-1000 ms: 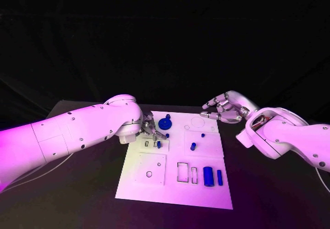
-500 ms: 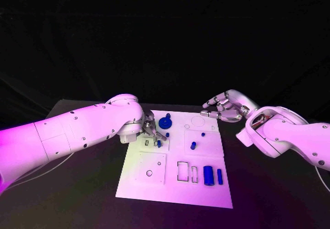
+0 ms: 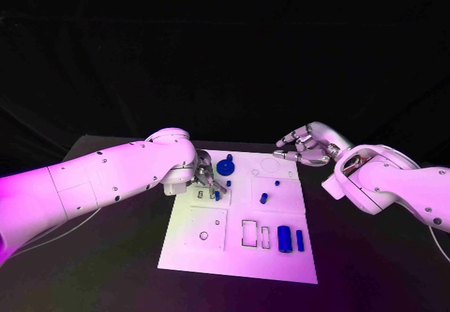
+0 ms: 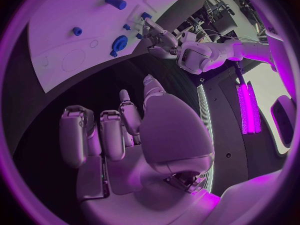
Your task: Assemble the parts on the task board
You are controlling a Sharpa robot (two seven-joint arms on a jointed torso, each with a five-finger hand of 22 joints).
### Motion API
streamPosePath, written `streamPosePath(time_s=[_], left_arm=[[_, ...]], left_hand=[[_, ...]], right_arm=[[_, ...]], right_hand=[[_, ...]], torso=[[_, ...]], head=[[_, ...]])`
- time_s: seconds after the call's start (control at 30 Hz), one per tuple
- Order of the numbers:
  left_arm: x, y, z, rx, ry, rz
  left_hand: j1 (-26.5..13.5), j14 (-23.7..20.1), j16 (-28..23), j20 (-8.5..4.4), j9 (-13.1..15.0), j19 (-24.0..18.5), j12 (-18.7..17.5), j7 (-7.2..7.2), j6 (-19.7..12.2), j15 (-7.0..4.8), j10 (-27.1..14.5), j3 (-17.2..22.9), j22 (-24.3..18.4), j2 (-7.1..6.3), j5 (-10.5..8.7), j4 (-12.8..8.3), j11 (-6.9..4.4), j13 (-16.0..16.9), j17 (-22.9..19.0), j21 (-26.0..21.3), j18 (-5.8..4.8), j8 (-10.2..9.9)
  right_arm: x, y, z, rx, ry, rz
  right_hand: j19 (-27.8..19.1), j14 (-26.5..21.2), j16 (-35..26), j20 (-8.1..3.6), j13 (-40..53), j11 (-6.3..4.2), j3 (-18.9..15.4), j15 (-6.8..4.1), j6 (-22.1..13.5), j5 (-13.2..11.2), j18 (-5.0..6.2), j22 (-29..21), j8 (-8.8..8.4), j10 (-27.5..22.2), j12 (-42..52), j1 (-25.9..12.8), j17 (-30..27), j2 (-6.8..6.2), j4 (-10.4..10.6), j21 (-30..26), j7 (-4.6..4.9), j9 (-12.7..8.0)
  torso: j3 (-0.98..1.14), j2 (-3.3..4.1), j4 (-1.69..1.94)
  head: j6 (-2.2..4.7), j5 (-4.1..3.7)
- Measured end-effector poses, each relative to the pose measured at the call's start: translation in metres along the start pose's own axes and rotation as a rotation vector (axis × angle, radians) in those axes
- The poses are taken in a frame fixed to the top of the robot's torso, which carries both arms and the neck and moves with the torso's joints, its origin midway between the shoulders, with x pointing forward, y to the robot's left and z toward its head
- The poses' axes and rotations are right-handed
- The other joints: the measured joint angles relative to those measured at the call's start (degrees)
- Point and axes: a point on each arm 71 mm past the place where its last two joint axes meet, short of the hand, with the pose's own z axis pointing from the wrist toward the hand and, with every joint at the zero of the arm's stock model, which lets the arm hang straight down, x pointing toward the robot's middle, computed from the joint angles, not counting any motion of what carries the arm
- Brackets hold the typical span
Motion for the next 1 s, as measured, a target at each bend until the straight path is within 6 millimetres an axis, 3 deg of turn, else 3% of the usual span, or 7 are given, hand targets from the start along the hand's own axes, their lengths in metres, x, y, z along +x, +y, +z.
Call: streamPosePath(time_s=[0.13, 0.6, 0.83, 0.9, 1.0], left_arm=[[0.0004, -0.0002, 0.0002, 0.0, 0.006, 0.005], [0.0014, -0.0012, 0.0011, 0.0, 0.021, 0.016], [0.0016, -0.0013, 0.0014, 0.001, 0.023, 0.015], [0.0015, -0.0011, 0.0015, 0.001, 0.024, 0.014], [0.0013, -0.0009, 0.0017, 0.002, 0.025, 0.011]], left_hand=[[1.9, 0.0, 0.0, 0.0, 0.6, 0.0, 0.0, 0.02, -0.4, 0.0, 0.0, 1.7, 0.2, 0.21, 0.0, -0.5, 0.0, 0.0, 0.0, 0.0, 0.0, 0.3], [2.3, 0.0, 0.0, 0.0, 1.1, 0.0, 0.0, -0.18, -0.6, 0.0, 0.0, 2.8, 0.4, 0.22, 0.0, -0.6, 0.0, 0.1, 0.0, 0.2, 0.0, 0.5], [3.3, -0.2, 0.0, 0.0, 1.6, 0.0, 0.0, -0.12, -0.9, -0.2, 0.0, 4.4, 0.6, 1.21, 0.0, -0.5, 0.0, 0.2, 0.0, 0.2, 0.01, 0.5], [4.0, -0.2, 0.0, 0.0, 1.7, 0.0, 0.0, -0.28, -1.1, -0.21, -0.2, 5.6, 0.8, 1.88, 0.0, -0.8, -0.21, 0.1, 0.0, 0.4, 0.01, 0.5], [6.1, 0.0, 0.0, -0.21, 1.8, 0.2, -0.5, -0.26, -1.7, -0.41, -0.4, 7.3, 0.9, 1.7, -0.02, -1.9, -0.43, -0.4, 0.0, 0.4, 0.0, 0.5]], right_arm=[[0.0001, 0.0, 0.0002, 0.0, 0.0, 0.0], [0.0007, 0.0003, 0.0007, 0.001, 0.001, 0.0], [0.0011, 0.0005, 0.0011, 0.0, 0.002, 0.0], [0.0012, 0.0005, 0.0011, 0.001, 0.002, 0.0], [0.0012, 0.0005, 0.0012, 0.001, 0.002, 0.0]], right_hand=[[0.0, 0.0, 0.0, 0.0, 0.0, 0.0, 0.0, 0.0, 0.0, 0.0, 0.0, 0.0, 0.0, 0.0, 0.0, 0.0, 0.0, 0.0, 0.0, 0.0, 0.0, 0.0], [0.0, 0.0, 0.0, 0.0, 0.0, 0.0, 0.0, 0.0, 0.0, 0.2, 0.0, 0.0, 0.0, 0.0, 0.0, 0.0, 0.0, 0.0, 0.0, -0.2, 0.0, 0.0], [0.0, 0.0, 0.0, 0.0, 0.0, 0.0, 0.0, 0.0, 0.0, 0.2, 0.0, 0.0, 0.0, 0.0, 0.0, 0.0, 0.0, 0.0, 0.0, -0.2, 0.0, 0.0], [0.0, 0.0, 0.0, 0.0, 0.0, 0.0, 0.0, 0.0, 0.0, 0.2, 0.0, 0.0, 0.0, 0.0, 0.0, 0.0, 0.0, 0.0, 0.0, -0.2, 0.0, 0.0], [0.0, 0.0, 0.0, 0.0, 0.1, 0.0, 0.0, 0.0, 0.0, 0.2, 0.0, 0.0, 0.0, 0.0, 0.0, 0.2, 0.0, 0.16, 0.0, -0.2, 0.0, 0.0]], torso=[[-0.01, 0.02, -0.01], [-0.01, 0.05, -0.02], [0.01, 0.05, -0.02], [0.02, 0.06, -0.02], [0.02, 0.07, -0.02]], head=[[-0.04, -0.01], [-0.21, -0.03], [-0.3, 0.12], [-0.34, 0.14], [-0.4, 0.19]])
